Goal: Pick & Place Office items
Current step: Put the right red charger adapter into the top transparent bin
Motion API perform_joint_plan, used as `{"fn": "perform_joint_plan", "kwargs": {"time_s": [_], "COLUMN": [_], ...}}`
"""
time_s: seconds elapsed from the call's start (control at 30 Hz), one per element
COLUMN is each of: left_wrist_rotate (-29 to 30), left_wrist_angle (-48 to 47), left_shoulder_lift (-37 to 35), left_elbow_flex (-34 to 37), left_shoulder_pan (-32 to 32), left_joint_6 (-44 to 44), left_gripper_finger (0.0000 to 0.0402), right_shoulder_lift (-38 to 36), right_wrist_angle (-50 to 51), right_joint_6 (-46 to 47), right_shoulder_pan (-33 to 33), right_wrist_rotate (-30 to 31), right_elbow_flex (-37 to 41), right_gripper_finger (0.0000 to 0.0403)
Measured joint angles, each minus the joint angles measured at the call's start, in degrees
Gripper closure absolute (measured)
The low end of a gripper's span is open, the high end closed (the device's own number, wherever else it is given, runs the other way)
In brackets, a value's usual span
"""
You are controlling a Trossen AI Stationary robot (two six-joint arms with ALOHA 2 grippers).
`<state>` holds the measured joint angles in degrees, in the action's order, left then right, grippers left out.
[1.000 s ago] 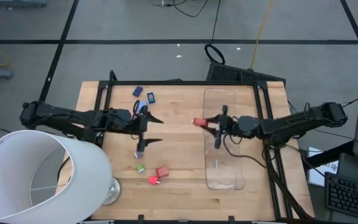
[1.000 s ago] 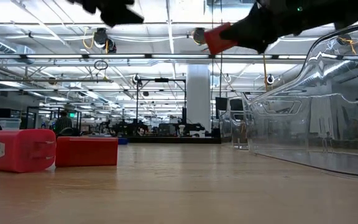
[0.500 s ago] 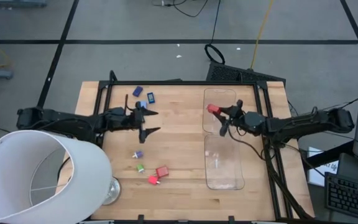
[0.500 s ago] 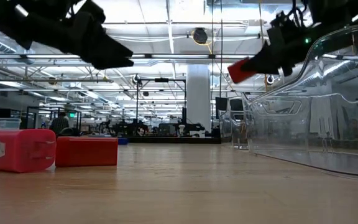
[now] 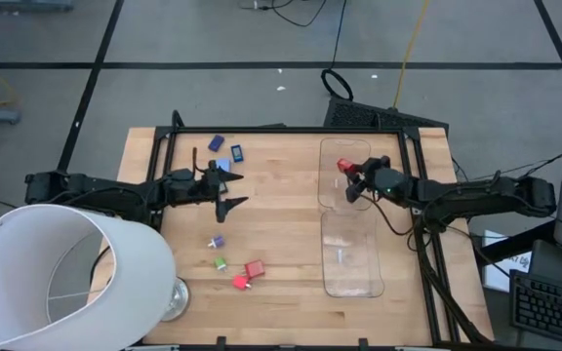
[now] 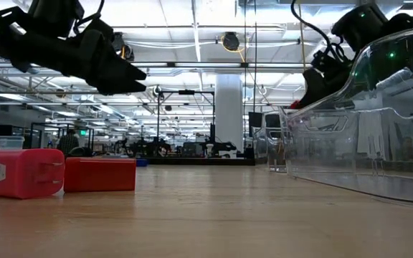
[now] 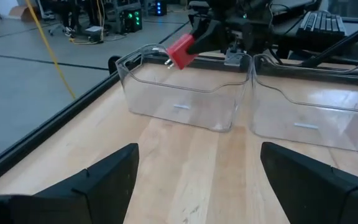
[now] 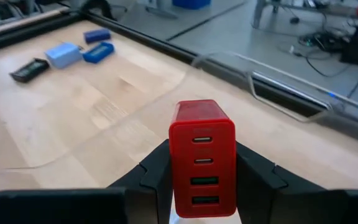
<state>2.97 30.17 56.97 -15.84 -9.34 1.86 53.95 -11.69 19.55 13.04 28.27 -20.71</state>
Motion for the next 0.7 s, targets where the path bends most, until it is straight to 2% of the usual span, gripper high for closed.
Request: {"fn": "perform_joint_plan", "kwargs": {"time_s": [0.7], "left_wrist_rotate": [0.01], "left_wrist_angle": [0.09], "left_shoulder_lift": [0.0], "left_elbow_flex": [-0.02], "left_shoulder_pan": [0.0], "left_joint_6": [6.04], "left_gripper_finger": [0.0066], "right_shoulder_lift": [2.98], "right_wrist_angle": [2.54], "right_joint_6": [2.32], "right_shoulder_pan": [1.63], "right_wrist_rotate": [0.0], "right_elbow_flex": [-0.02], "right_gripper_finger": [0.0288]}}
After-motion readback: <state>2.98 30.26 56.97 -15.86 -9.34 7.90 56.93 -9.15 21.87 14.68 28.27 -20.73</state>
